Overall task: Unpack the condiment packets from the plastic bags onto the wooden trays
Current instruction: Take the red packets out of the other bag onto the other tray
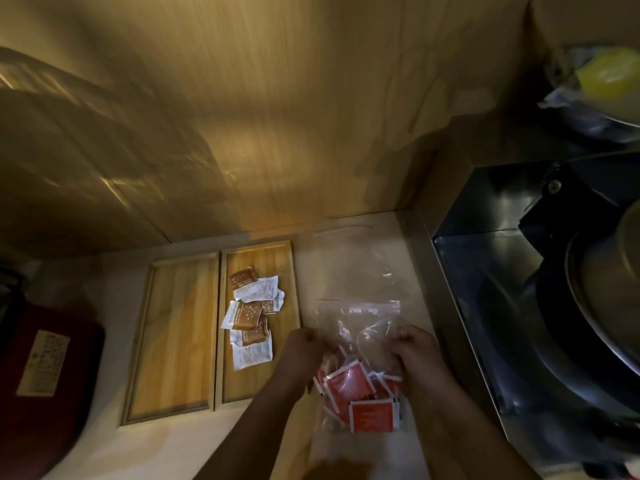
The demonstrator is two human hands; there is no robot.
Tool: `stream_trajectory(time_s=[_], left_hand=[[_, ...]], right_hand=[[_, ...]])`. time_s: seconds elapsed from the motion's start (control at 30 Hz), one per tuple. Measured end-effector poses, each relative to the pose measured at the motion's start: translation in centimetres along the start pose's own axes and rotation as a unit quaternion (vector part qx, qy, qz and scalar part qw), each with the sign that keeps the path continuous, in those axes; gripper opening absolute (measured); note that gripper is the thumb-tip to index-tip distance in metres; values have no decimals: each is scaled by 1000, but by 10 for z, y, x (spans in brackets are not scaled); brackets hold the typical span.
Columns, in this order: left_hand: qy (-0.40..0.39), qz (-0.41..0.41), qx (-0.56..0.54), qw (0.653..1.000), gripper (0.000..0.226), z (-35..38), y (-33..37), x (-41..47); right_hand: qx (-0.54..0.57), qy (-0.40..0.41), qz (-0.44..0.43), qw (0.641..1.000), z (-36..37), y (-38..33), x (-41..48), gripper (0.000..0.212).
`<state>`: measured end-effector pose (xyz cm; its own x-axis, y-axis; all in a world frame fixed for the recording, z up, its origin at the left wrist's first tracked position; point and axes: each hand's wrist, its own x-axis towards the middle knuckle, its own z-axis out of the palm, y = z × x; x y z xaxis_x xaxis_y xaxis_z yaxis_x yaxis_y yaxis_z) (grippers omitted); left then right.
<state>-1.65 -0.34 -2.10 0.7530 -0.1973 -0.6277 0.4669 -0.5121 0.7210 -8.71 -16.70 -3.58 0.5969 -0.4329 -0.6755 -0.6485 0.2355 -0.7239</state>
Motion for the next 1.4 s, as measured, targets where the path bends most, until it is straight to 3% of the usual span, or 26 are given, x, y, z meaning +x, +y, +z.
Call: stream_trajectory(time_s=[0.13, 0.23, 0.37, 0.5, 0.63, 0.77, 0.97, 1.03, 1.13, 1.2, 1.33, 1.4], left_hand=[[-51, -16, -49, 997, 14, -16, 7, -18], [-84, 20, -52, 995, 20, -26, 10, -30], [-73, 104, -77, 989, 5, -35, 22, -47], [-43, 181, -106, 977, 8, -44, 39, -62], [-32, 222, -35, 974, 22, -50, 47, -72], [-37, 211, 24, 976, 24, -57, 48, -81], [-47, 177, -61, 981, 14, -44, 42, -93], [-27, 169, -70, 983, 12, -33, 41, -92], [-2, 158, -65, 985, 21, -19, 40, -86], [9, 139, -91, 986, 26, -15, 41, -83], [4, 120, -122, 985, 29, -10, 42, -79], [-3, 122, -116, 986, 31, -8, 41, -79]], right_hand=[[51, -68, -12, 996, -11, -11, -19, 6], [39, -100, -55, 993, -19, -21, -33, 7], [52, -142, -122, 981, -21, -36, -46, 14], [16, -147, -178, 973, -20, -50, -52, 11], [-17, -146, -209, 967, -13, -67, -55, 16], [-53, -143, -229, 961, -2, -80, -54, 22], [-127, -121, -247, 953, 12, -84, -54, 18], [-116, -88, -240, 960, 17, -77, -51, 21], [-164, 6, -254, 953, 21, -67, -46, 6], [-180, 48, -261, 947, 21, -65, -52, 12], [-126, -42, -198, 971, 21, -66, -77, 39], [-122, -89, -169, 974, 22, -65, -87, 38]])
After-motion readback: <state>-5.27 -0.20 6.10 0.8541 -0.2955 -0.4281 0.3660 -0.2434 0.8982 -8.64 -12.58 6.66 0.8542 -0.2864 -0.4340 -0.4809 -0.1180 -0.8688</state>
